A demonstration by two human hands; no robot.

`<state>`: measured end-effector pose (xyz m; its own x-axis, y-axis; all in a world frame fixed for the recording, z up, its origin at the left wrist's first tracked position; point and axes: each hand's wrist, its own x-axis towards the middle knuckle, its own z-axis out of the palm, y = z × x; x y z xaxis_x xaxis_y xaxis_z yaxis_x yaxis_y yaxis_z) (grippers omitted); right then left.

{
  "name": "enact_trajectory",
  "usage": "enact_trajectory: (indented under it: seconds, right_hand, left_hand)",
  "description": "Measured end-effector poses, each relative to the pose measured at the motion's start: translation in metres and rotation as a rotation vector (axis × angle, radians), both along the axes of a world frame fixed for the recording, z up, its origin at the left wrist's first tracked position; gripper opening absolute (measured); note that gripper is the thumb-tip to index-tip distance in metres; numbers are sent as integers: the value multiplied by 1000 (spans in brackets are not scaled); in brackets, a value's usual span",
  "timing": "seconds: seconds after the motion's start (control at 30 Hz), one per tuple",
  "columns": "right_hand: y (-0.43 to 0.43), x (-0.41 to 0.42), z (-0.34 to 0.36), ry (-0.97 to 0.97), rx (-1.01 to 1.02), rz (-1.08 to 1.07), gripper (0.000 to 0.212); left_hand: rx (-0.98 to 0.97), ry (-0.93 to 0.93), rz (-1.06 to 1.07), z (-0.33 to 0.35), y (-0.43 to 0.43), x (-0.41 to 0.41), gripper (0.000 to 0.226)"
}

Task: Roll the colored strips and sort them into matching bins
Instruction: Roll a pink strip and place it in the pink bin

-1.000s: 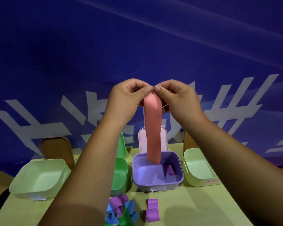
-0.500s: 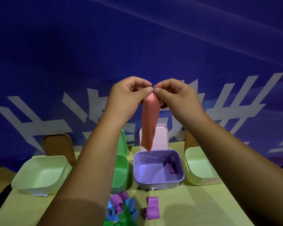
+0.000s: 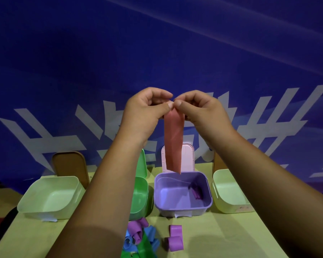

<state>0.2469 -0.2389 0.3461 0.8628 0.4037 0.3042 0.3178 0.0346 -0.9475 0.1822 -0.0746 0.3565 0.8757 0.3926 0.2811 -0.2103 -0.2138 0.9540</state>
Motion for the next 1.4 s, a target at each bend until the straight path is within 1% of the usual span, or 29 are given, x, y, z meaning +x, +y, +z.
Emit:
enact_trajectory:
  seconds: [0.2,0.43,0.73,0.87,1.0,1.13,1.4]
  right_hand:
    - [-1,-3,1,-30,-13,-30,9]
    - [-3,-7,4,13,10,-2,13]
    - [-5,-11,3,48,71,27,16]
    - [-5,-12,1,26,40,13,18]
    - [-4,-11,-1,41,23,-9,18]
    - [-2,-10,-1,111,73,29,18]
    - [-1,-11,-1,53,33,13,12]
  left_hand:
    - [-14,-2,-10,2,0,-4,21]
    - [-49,5,-13,2,-1,-8,23]
    - [-219,4,-47,-4,-6,-7,32]
    - [-269,11,-22,-9,-9,-6,21]
    - [-271,8,-7,-8,-9,-7,22]
    - [-245,6,7,-6,-8,-5,23]
    - [-215,-12,27,-5,-6,-4,25]
